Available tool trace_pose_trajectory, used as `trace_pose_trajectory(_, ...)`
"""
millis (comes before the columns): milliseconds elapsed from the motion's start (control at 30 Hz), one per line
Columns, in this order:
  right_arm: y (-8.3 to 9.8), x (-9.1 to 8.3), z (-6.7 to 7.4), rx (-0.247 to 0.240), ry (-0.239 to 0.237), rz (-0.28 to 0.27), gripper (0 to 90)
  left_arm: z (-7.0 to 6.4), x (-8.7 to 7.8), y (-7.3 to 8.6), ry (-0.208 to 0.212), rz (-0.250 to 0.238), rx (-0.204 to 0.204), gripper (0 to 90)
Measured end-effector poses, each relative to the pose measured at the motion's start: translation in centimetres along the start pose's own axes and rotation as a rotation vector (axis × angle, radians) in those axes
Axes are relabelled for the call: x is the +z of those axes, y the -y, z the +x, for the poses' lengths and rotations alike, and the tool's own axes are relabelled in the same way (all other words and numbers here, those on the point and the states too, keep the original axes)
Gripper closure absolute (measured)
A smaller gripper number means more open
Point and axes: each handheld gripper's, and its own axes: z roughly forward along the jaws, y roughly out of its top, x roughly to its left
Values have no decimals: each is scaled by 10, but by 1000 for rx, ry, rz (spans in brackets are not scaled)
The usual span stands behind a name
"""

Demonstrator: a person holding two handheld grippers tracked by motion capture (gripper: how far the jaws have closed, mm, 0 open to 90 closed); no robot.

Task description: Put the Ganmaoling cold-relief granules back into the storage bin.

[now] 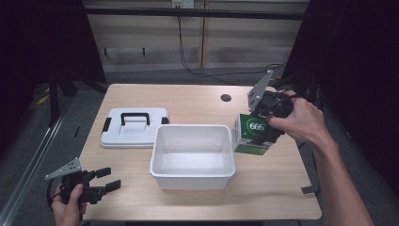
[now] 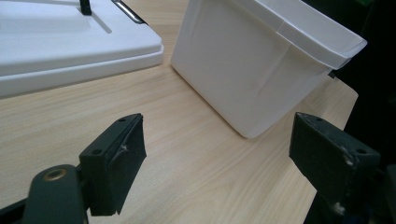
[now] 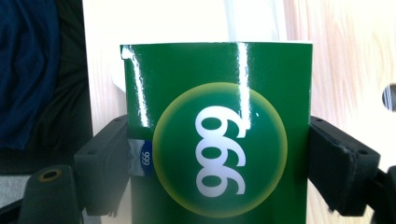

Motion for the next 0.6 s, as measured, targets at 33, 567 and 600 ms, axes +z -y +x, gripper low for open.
trace_pose_trajectory(33, -2, 0, 0, -2, -2, -8, 162, 0, 0, 0, 1, 0, -2, 184)
trace_pose_trajectory(567, -36, 9, -2, -44, -24, -85, 162, 1, -1, 0, -4, -4, 5, 184)
trace_pose_trajectory(600, -38, 10, -2, -40, -27, -82, 162, 1, -1, 0, 0, -5, 2, 185)
